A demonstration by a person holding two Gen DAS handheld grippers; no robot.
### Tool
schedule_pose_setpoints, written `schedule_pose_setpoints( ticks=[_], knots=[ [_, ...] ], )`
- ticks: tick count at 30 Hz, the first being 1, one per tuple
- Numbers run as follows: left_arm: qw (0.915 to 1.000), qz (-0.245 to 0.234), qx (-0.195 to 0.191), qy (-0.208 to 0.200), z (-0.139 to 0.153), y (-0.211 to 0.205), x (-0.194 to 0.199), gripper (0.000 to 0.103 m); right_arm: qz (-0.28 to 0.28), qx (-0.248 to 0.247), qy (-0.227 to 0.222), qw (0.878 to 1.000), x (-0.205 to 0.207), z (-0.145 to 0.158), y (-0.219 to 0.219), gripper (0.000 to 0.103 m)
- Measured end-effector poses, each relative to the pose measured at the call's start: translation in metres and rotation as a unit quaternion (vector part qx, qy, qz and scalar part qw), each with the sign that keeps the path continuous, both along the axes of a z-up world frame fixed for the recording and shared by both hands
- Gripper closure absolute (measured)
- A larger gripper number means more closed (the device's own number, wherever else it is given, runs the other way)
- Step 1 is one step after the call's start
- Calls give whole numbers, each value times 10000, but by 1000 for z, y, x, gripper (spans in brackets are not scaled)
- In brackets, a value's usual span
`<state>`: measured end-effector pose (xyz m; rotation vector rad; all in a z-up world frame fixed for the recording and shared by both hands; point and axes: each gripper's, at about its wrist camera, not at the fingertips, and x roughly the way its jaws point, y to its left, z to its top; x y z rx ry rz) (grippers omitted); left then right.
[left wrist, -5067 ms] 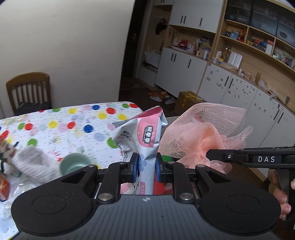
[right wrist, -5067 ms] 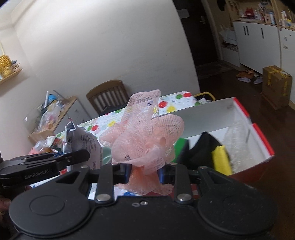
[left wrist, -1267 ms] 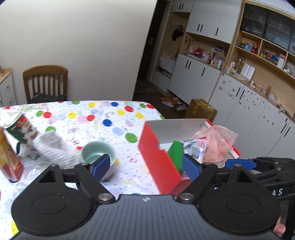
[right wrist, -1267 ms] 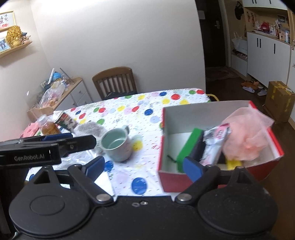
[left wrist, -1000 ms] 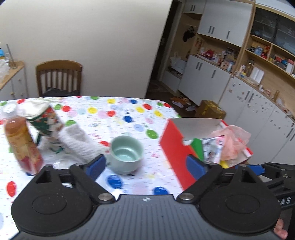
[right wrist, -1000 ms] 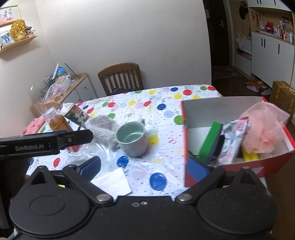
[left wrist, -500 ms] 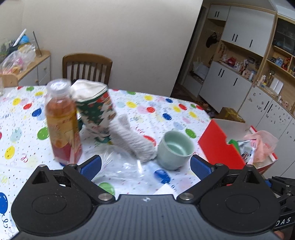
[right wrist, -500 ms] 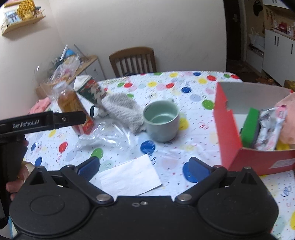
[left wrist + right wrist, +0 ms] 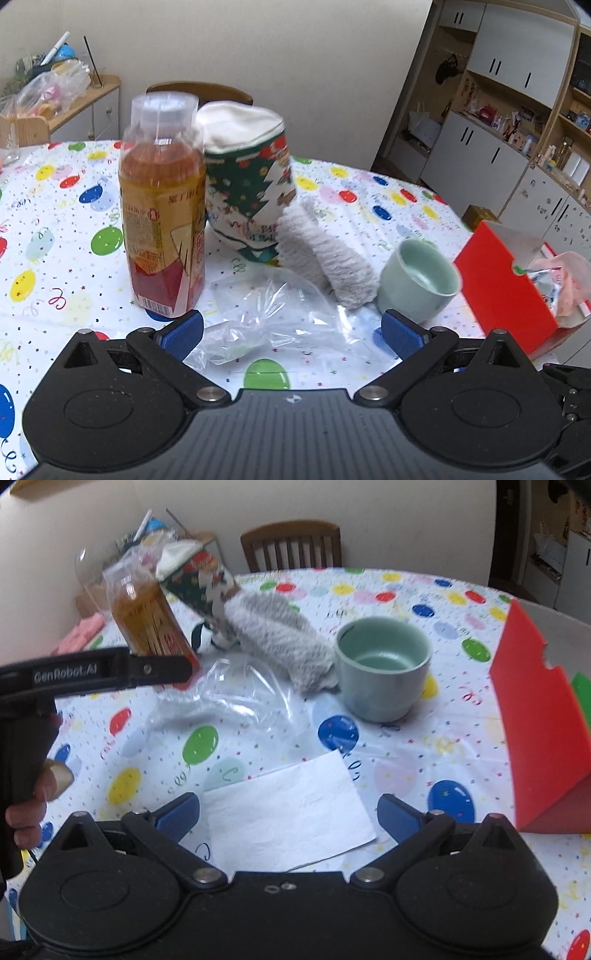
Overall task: Organize soft objects
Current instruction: 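Move both tools back toward the white tissue and clear plastic bag, then grasp the white tissue with the right tool while the left tool grasps the clear plastic bag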
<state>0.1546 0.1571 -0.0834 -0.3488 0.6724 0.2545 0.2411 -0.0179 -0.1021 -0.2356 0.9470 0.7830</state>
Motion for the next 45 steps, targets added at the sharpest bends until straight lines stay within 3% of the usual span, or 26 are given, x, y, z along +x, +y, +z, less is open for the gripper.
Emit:
schedule_pose_setpoints(
  ticks=[17,22,29,31,35,42,44,45],
  knots=[
    [9982,207,-23,563,-55,38,30,1,224,-592,176,9978,19,-45,28,7],
    [9981,217,-154,564,-61,44,33,17,376,-815,-44,9960,9,-46,32,10],
    [9980,180,-171,575,-64,45,35,36,558,-965,-240,9935,1,-45,36,22],
    [9980,159,-217,569,-64,45,35,46,590,-942,-271,9934,0,-44,36,27],
    [9980,159,-211,573,-64,45,34,58,658,-892,-374,9931,-5,-40,37,54],
    [9983,186,-300,472,-59,44,28,65,909,-949,-609,9895,-15,-39,42,97],
    [9983,198,-345,422,-57,44,25,67,932,-942,-614,9893,-15,-39,42,101],
    [9983,204,-370,397,-56,44,24,85,904,-913,-594,9899,-15,-38,41,102]
  ],
)
